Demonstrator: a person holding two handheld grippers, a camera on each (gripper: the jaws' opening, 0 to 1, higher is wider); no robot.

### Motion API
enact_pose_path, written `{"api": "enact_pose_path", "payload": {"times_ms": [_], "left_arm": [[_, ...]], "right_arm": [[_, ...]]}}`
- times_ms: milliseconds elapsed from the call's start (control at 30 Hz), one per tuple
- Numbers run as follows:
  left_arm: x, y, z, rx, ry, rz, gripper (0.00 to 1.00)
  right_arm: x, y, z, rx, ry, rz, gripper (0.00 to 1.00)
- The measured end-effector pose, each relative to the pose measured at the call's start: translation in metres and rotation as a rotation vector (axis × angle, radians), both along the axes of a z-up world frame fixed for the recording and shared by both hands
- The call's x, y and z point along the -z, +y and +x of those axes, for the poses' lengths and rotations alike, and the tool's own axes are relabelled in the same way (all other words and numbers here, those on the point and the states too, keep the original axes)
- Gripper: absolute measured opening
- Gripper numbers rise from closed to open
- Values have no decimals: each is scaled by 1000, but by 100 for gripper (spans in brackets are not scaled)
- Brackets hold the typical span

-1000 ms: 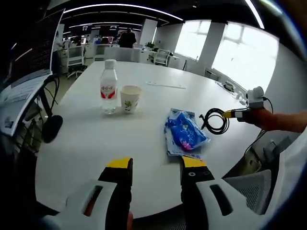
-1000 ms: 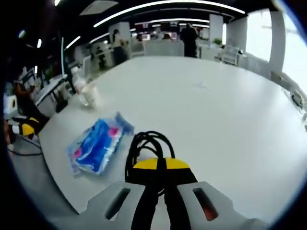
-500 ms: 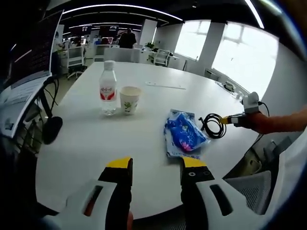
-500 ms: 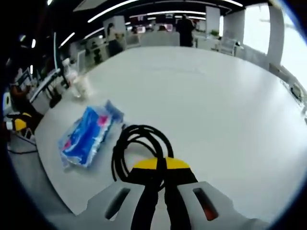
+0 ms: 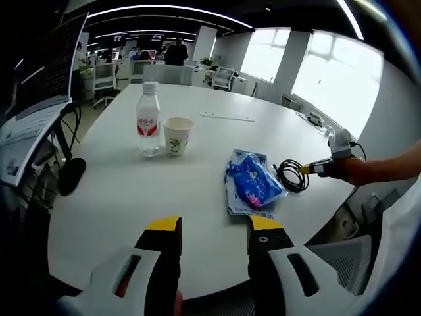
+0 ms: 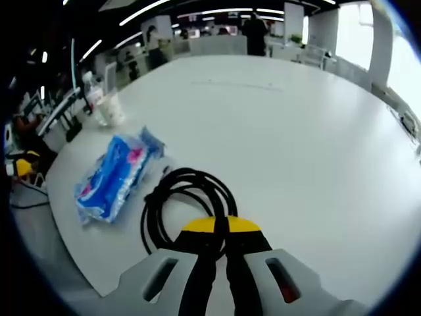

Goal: Arrange the tabletop items into an orderly group along one side of the table until the central work area is clear of visible clutter.

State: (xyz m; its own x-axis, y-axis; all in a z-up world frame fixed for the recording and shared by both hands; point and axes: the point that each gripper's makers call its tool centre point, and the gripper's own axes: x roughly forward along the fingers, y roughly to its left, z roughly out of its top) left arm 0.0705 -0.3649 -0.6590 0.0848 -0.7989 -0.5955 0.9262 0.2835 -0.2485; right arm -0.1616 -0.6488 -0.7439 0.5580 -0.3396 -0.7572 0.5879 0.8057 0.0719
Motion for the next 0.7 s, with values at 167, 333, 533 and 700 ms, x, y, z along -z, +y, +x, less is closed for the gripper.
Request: {"api": "enact_pose_path", "payload": {"times_ms": [167, 333, 533, 700], "left_arm": [[0, 0, -2, 1, 5, 2, 38], [-1, -3, -3, 3, 5, -1, 38], [-1, -7, -5, 9, 6, -5, 38], [0, -9, -8, 15, 10, -3, 38]], "right_arm": [[6, -3, -2, -10, 8, 4, 1], [13, -7, -6, -20, 26, 14, 2], [11, -8, -9, -19, 19, 15, 1], [12, -10, -11, -20, 24, 15, 2]]}}
